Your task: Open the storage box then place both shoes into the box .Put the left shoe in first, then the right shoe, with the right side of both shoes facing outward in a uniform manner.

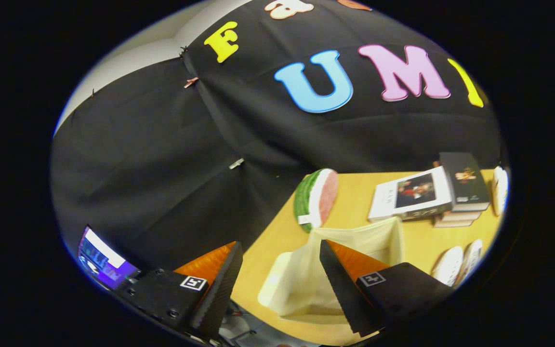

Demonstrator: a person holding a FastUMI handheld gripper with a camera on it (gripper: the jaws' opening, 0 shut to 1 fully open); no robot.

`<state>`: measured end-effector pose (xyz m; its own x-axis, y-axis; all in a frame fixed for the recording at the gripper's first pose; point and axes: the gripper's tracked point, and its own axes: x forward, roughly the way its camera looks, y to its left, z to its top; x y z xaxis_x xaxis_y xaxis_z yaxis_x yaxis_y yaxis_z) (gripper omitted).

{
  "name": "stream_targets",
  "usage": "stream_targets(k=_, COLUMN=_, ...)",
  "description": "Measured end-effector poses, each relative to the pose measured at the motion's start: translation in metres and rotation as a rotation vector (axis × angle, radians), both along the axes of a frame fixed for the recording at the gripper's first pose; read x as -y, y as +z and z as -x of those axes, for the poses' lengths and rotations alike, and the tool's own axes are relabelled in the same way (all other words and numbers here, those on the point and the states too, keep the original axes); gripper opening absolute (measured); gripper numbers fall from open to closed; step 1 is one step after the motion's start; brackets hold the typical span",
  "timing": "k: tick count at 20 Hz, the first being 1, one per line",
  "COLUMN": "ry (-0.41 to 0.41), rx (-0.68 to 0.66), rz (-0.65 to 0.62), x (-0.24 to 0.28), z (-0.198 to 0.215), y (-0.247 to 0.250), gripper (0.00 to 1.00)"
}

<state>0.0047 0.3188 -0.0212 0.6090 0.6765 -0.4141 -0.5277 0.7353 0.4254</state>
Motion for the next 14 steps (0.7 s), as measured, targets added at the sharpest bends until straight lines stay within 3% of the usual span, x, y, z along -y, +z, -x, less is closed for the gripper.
stream_targets(k=4, ry=-0.172, rx=0.03, rz=0.146, x=0.108, z=-0.018, y=-0.033, gripper=0.98)
stream_targets(k=8, ry=-0.326, rx=-0.026, rz=0.263, x=0.205, z=-0.017, y=-0.077, gripper=0.98)
stream_targets(k=11, ry=-0.392, rx=-0.072, rz=0.342, x=0.261, z=-0.007, y=-0.107, gripper=0.98)
stream_targets(k=14, ry=-0.387, rx=-0.133, rz=0.458, x=0.304, z=0.007, y=-0.145, gripper=0.98)
